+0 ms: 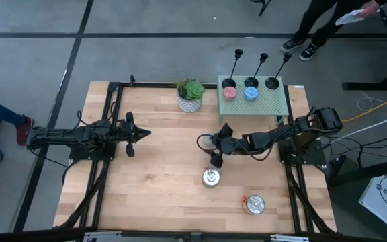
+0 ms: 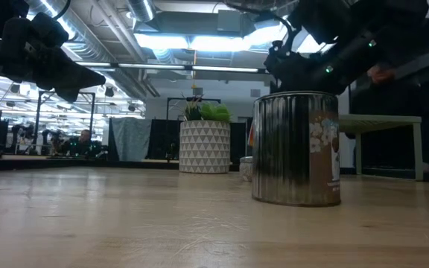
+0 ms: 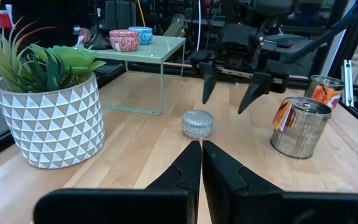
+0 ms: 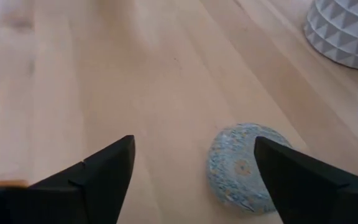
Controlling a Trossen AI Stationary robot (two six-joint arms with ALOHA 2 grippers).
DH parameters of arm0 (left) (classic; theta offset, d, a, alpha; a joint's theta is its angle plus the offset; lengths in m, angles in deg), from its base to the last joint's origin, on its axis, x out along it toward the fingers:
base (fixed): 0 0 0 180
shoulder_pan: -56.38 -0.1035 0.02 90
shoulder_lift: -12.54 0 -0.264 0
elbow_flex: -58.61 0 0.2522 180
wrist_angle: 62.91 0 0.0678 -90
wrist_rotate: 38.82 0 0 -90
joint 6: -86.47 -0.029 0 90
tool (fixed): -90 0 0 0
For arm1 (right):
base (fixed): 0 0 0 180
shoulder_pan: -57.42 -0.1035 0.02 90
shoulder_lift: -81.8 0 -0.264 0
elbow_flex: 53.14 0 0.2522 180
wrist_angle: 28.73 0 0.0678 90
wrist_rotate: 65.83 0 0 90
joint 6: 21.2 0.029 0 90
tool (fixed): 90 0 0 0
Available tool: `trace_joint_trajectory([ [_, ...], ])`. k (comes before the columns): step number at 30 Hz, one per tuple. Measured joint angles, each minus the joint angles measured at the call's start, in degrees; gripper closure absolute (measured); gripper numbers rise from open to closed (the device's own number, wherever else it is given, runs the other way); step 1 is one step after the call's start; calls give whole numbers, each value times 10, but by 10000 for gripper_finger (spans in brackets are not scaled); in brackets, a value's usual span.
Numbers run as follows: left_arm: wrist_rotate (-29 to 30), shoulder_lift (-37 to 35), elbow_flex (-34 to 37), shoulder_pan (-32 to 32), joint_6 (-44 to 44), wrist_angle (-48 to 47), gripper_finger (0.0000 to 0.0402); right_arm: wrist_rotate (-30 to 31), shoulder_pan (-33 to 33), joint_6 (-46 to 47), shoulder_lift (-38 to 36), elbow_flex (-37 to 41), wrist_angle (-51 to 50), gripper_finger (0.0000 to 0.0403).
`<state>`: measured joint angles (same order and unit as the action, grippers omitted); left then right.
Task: Pick & Place candle stick holders
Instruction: Put the blue yellow scented candle and aligned with other blue white scented candle on the shelf
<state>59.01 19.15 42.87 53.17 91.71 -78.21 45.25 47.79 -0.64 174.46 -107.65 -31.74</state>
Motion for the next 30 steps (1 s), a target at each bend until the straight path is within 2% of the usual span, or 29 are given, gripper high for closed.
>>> trace_joint_trajectory([
  [5, 0, 0, 0, 0, 0, 0, 389, 32, 10, 0, 0, 0, -28, 49],
  [9, 0, 0, 0, 0, 0, 0, 391, 31, 23, 0, 0, 0, -29, 40],
  [17, 0, 0, 0, 0, 0, 0, 391, 29, 36, 0, 6, 0, -29, 39],
  [30, 0, 0, 0, 0, 0, 0, 393, 29, 43, 1, 66, 0, -3, 39],
])
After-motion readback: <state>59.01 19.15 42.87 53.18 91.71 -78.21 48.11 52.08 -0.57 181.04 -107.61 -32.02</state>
